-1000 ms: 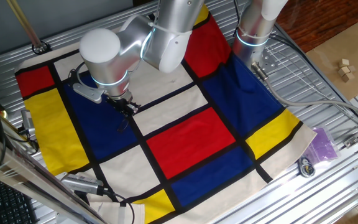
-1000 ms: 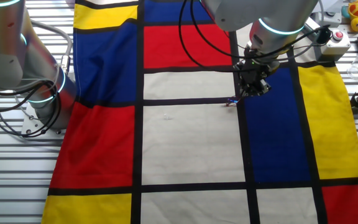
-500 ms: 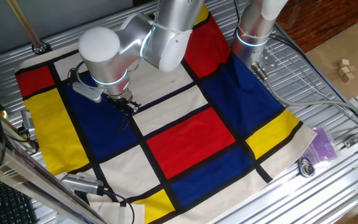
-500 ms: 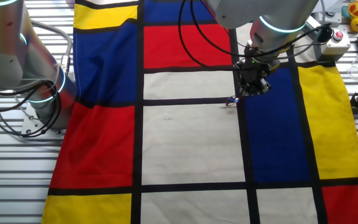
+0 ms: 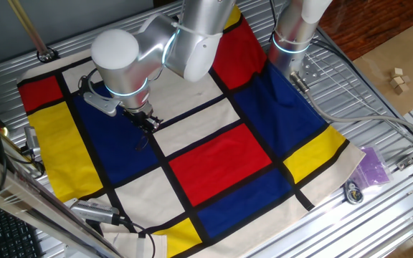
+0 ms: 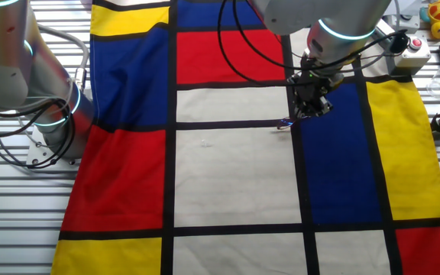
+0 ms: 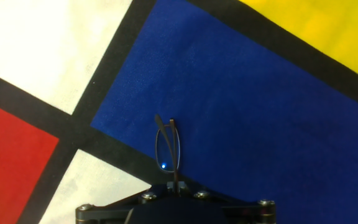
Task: Unfold the leg of the glasses (with one hand)
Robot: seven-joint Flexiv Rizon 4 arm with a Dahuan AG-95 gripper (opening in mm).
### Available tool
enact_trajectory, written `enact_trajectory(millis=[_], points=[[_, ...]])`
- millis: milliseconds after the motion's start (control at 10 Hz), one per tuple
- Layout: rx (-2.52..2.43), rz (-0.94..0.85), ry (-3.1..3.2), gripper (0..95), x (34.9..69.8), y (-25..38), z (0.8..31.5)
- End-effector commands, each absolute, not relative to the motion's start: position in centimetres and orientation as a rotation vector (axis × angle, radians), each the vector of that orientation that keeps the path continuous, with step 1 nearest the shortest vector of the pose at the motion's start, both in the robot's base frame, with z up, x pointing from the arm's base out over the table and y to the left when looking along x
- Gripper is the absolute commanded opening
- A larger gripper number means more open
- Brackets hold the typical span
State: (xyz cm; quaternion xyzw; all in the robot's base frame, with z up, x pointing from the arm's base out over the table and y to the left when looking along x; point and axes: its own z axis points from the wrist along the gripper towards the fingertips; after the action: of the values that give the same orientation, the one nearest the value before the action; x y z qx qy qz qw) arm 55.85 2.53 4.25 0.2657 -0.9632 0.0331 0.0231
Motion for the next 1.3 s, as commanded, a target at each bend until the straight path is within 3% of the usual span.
enact_trajectory(millis=[100,1300], points=[[0.808,0.107,-3.019,0.0,55.86,2.49,4.24],[0.792,0.069,-3.190,0.0,56.10,2.60,4.62]])
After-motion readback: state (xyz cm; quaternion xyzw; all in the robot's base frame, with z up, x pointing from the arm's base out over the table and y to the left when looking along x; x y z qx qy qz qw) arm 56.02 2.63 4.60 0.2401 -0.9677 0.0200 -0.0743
